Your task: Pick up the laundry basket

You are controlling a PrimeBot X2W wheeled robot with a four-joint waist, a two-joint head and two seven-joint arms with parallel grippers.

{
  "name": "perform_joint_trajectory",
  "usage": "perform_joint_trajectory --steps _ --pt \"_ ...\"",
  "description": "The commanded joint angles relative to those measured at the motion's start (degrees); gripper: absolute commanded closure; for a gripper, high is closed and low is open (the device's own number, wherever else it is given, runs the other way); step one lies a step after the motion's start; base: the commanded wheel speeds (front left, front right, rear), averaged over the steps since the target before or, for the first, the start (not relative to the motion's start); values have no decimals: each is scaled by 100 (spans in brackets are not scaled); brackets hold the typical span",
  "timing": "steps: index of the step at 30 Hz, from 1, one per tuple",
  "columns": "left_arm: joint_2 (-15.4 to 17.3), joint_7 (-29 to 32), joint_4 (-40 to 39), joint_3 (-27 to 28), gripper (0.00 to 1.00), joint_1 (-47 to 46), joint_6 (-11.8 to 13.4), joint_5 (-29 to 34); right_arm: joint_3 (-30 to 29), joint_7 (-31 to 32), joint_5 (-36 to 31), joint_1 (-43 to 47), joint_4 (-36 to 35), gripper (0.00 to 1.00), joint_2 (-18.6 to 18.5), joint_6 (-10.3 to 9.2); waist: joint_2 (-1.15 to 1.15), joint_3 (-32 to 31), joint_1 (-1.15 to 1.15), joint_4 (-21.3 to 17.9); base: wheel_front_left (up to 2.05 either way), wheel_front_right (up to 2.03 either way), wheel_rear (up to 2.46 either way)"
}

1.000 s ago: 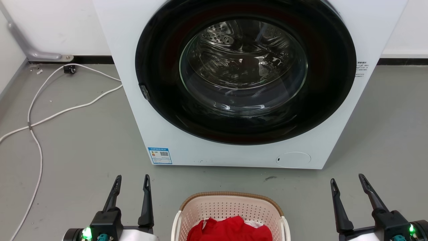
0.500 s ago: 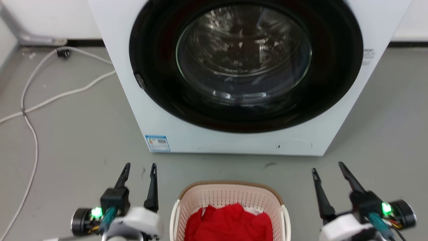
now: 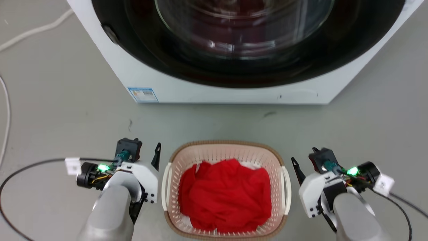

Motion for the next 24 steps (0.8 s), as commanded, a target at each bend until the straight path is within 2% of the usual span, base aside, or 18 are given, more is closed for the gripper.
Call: perform_joint_trajectory --steps 1,7,13,24 --pt "47 54 202 -69 0 -171 -25 23 46 105 -36 -228 241 0 -1 -6 0 406 -2 -68 0 0 0" --pt "61 303 1054 -397 0 -747 -84 -64 344 579 184 -989 1257 0 -2 -6 0 937 -2 -92 0 0 0" --pt "-38 512 1543 -901 0 -1148 -91 -307 731 865 551 -1518 1872 0 -1 -6 0 1424 -2 -71 0 0 0" --pt "-21 866 1898 -1629 0 -1576 -94 -888 1444 1248 1335 -1957 2228 0 -1 -6 0 2161 -2 -14 0 0 0"
